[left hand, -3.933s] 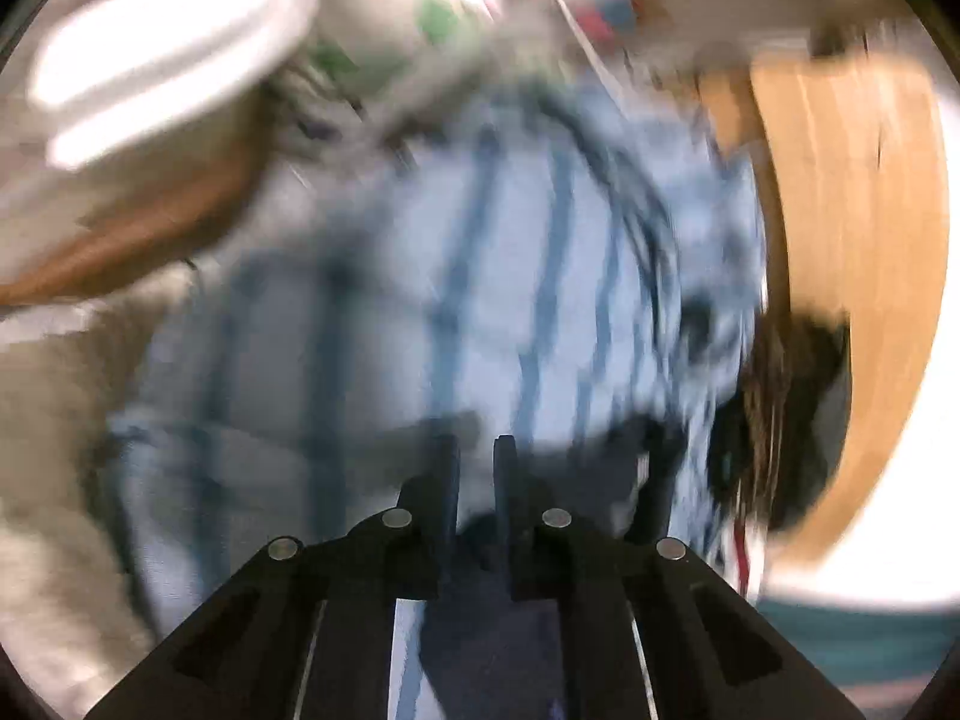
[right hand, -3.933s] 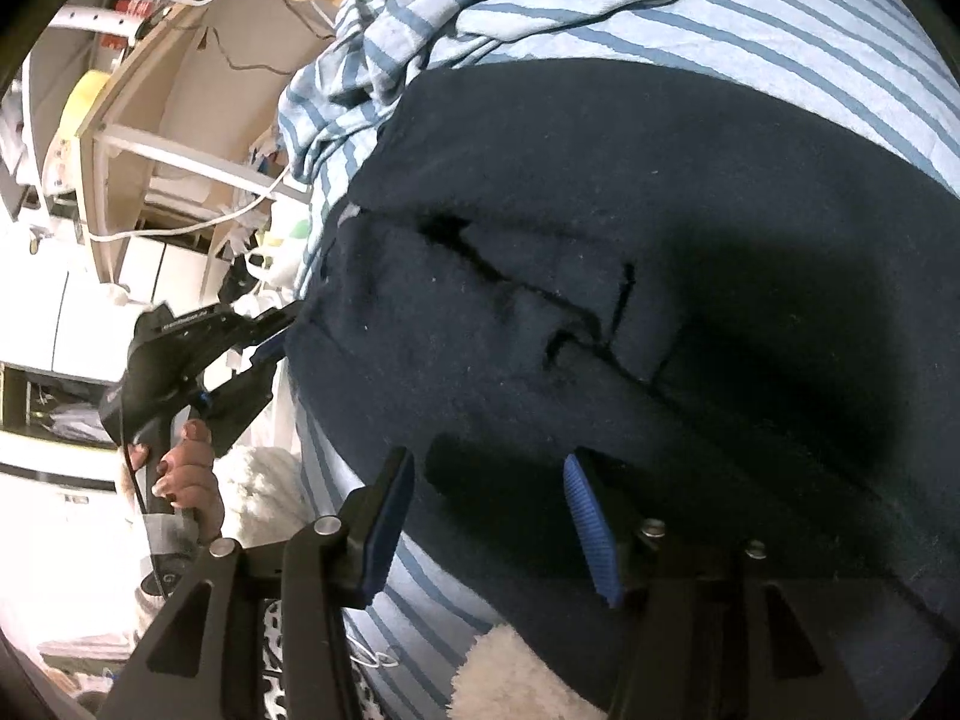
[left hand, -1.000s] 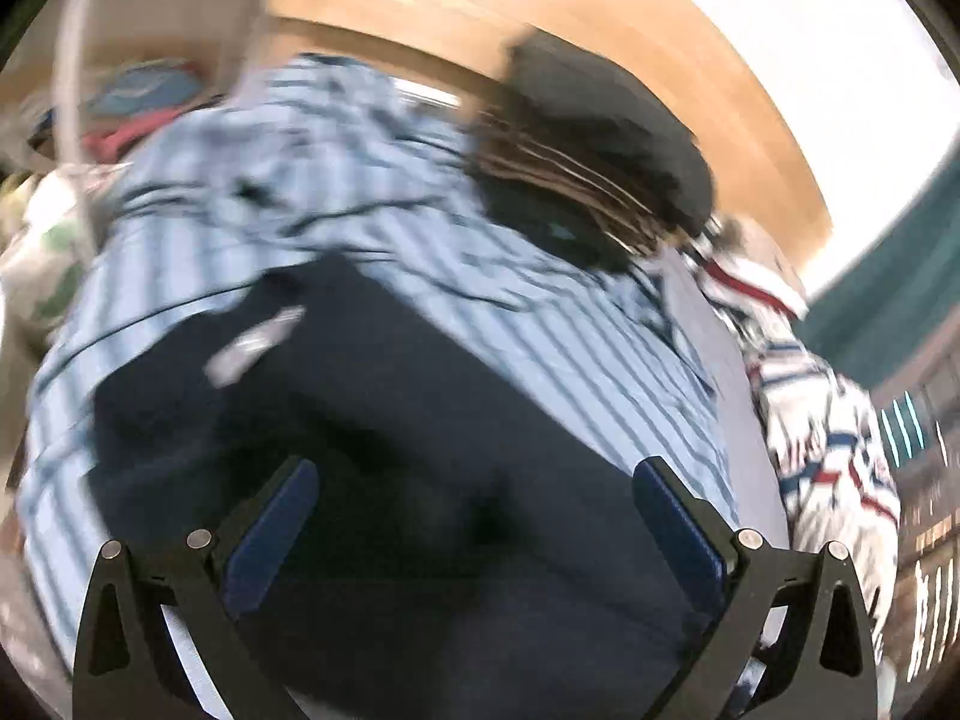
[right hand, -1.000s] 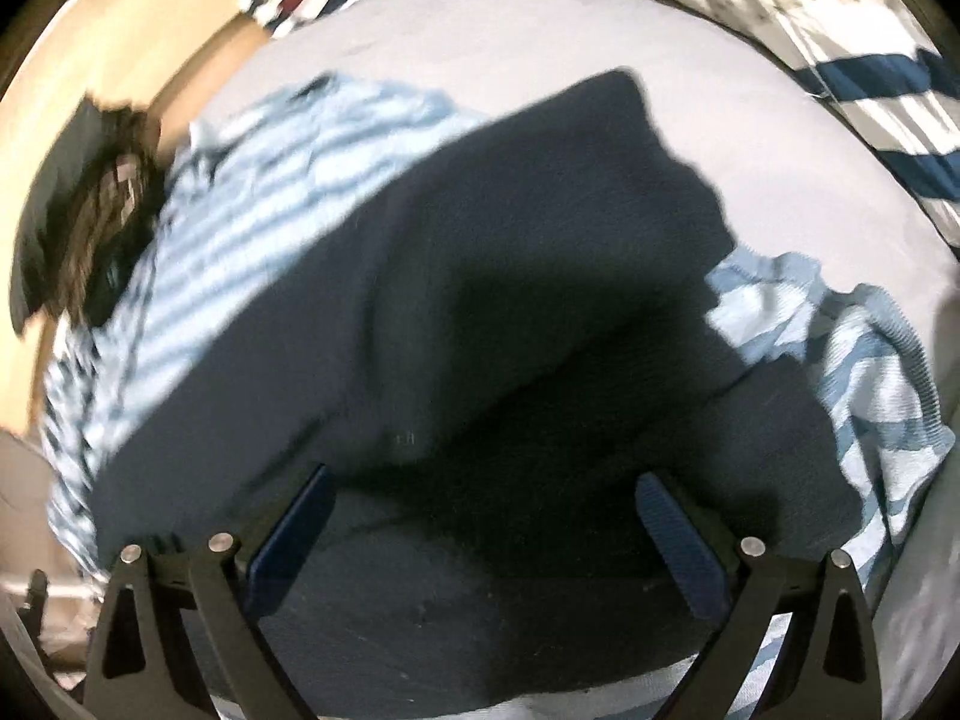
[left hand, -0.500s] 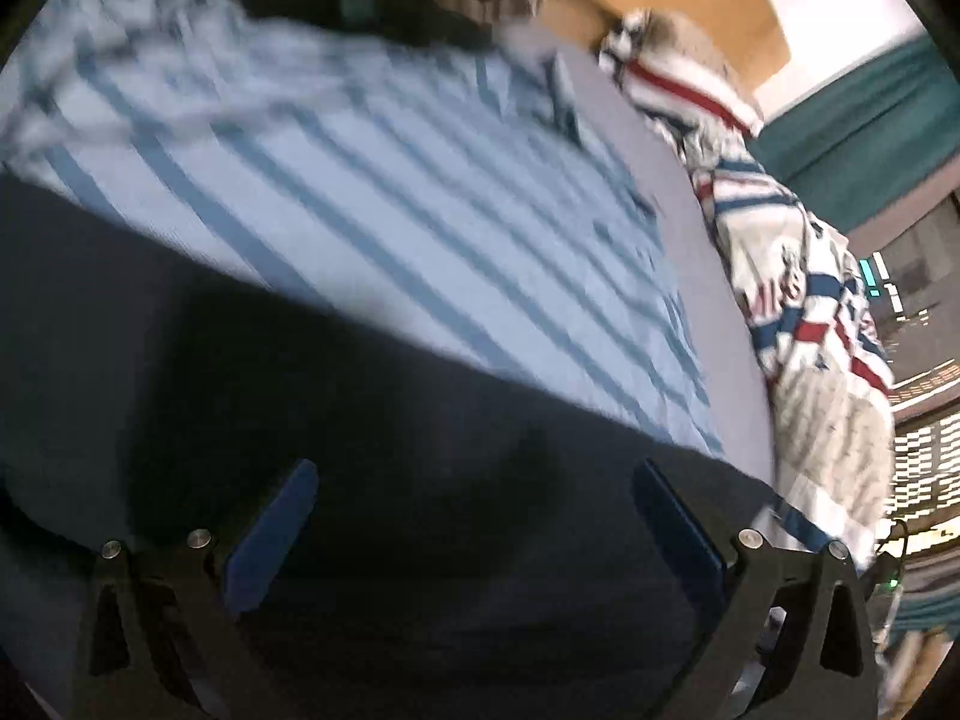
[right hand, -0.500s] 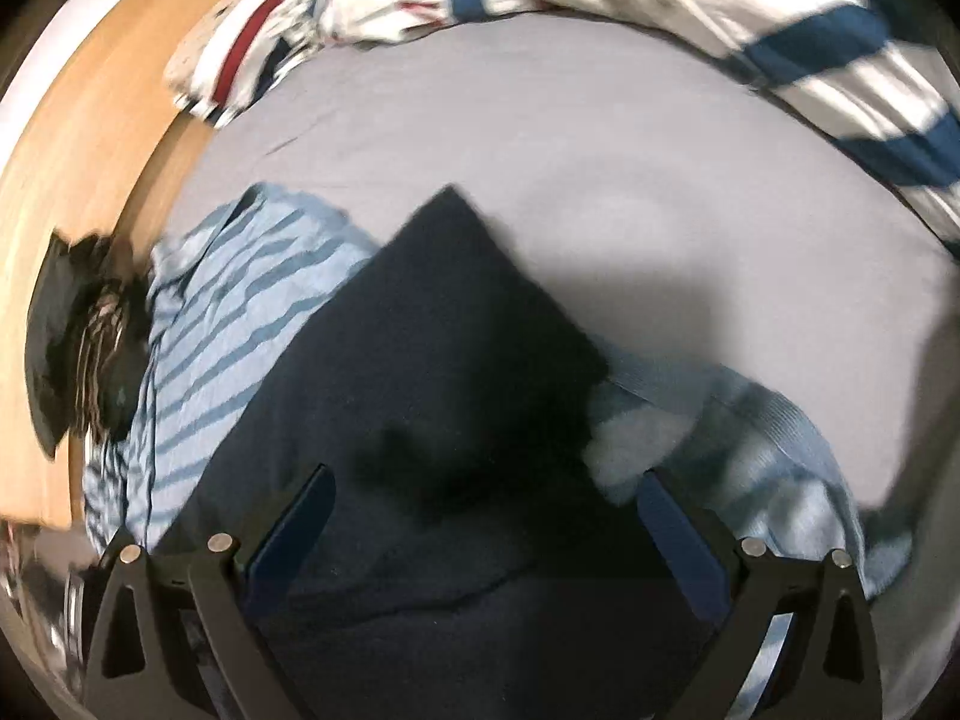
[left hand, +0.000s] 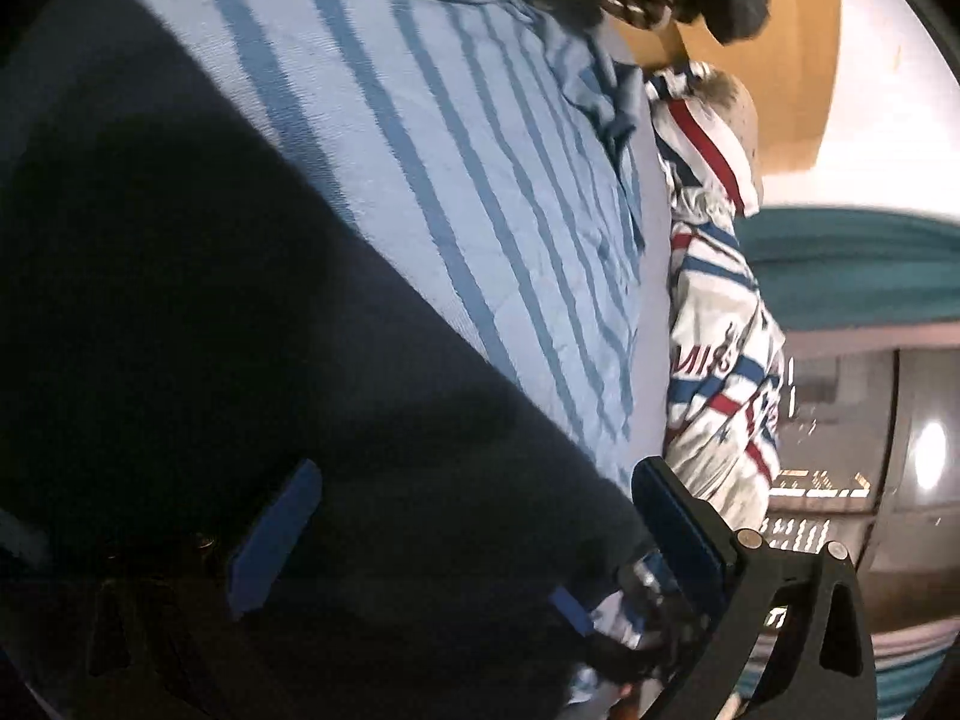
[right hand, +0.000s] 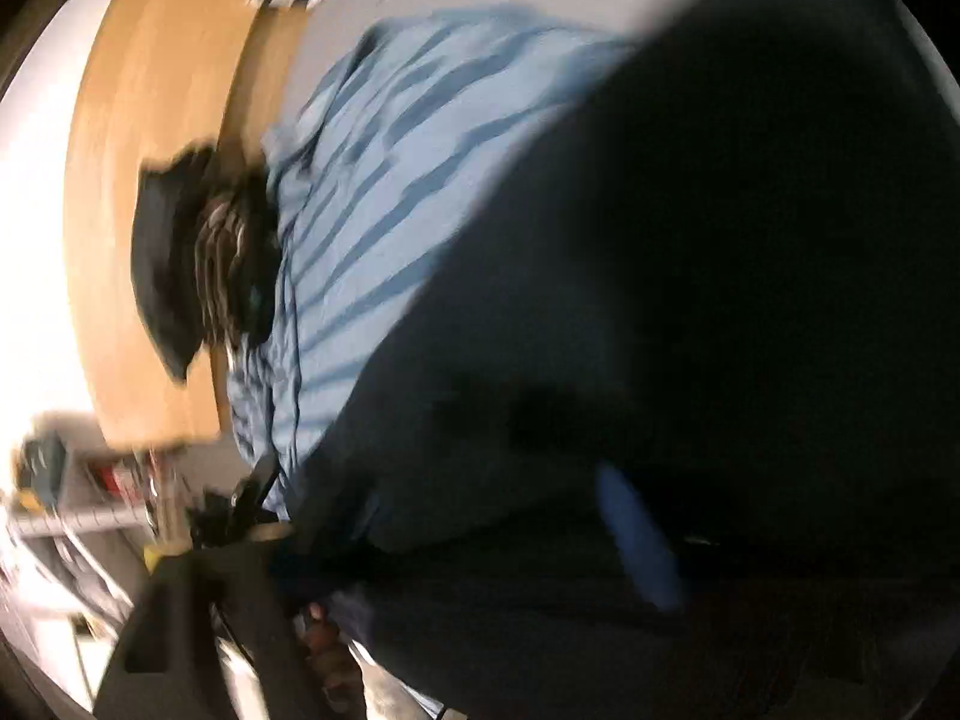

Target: Fold clothes

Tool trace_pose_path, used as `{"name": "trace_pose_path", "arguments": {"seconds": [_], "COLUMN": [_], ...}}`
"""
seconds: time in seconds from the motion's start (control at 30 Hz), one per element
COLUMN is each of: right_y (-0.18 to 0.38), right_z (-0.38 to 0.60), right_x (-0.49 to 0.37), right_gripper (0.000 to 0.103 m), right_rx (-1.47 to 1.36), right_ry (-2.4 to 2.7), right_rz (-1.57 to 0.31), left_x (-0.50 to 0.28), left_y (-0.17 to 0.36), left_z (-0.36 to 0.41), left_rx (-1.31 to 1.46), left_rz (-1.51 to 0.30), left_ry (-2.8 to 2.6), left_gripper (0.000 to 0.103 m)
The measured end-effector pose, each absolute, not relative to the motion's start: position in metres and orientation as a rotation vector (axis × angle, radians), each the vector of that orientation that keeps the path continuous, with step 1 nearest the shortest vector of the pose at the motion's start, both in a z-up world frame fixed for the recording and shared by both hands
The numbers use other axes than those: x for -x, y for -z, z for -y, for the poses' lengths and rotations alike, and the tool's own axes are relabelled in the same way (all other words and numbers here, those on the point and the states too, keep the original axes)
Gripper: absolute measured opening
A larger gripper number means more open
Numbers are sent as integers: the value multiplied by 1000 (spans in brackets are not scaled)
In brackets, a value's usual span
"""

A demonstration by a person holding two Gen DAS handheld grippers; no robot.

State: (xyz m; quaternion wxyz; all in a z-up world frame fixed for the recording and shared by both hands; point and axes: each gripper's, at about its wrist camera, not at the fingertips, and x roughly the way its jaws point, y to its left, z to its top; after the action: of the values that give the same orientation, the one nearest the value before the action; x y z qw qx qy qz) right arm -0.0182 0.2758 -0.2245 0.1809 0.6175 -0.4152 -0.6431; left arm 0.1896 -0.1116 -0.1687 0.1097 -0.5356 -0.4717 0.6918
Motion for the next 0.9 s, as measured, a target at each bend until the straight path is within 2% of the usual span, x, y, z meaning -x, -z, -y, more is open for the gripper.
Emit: {"name": "trace_pose_path", "arguments": {"seconds": [0.07, 0.17, 0.23, 0.27, 0.37, 0.47, 0.53, 0.57, 0.6, 0.7, 0.73, 0.8, 0.87, 0.9], "right_y": [217, 200, 189, 181, 162, 175, 191, 193, 192, 186, 182, 174, 171, 171], "right_z": [-292, -304, -303, -295, -259, -237, -243, -247, -253, -262, -262, -263, -268, -273], "right_x": [7, 0, 0, 3, 13, 20, 18, 13, 7, -5, -9, -16, -24, -27], "right_gripper": [64, 64, 77, 88, 88, 86, 79, 72, 61, 60, 63, 94, 94, 93], "right_rx": [-1746, -1817, -1807, -1778, -1719, -1777, -1881, -1900, -1909, -1926, -1929, -1943, -1959, -1965], "right_ry": [1929, 2157, 2129, 2124, 2148, 2085, 2128, 2167, 2206, 2305, 2341, 2418, 2478, 2456], "right_rz": [1161, 990, 1011, 978, 754, 693, 647, 610, 567, 396, 321, 167, 91, 140], "left_x": [-189, -188, -188, -188, -188, -189, -191, -191, -192, -193, -194, -197, -202, -204], "left_y": [168, 166, 165, 165, 164, 164, 163, 163, 164, 163, 162, 160, 155, 153], "left_z": [110, 104, 99, 98, 93, 90, 90, 89, 89, 86, 84, 77, 73, 70], "left_rx": [1586, 1604, 1609, 1609, 1608, 1593, 1579, 1573, 1566, 1557, 1556, 1537, 1536, 1536], "left_rz": [1376, 1321, 1276, 1258, 1177, 1124, 1102, 1100, 1098, 1062, 1044, 948, 868, 828], "left_ry": [-2036, -2066, -2097, -2110, -2132, -2144, -2152, -2160, -2169, -2201, -2212, -2249, -2261, -2265], "left_gripper": [102, 102, 102, 102, 102, 102, 102, 102, 102, 102, 102, 102, 102, 102]}}
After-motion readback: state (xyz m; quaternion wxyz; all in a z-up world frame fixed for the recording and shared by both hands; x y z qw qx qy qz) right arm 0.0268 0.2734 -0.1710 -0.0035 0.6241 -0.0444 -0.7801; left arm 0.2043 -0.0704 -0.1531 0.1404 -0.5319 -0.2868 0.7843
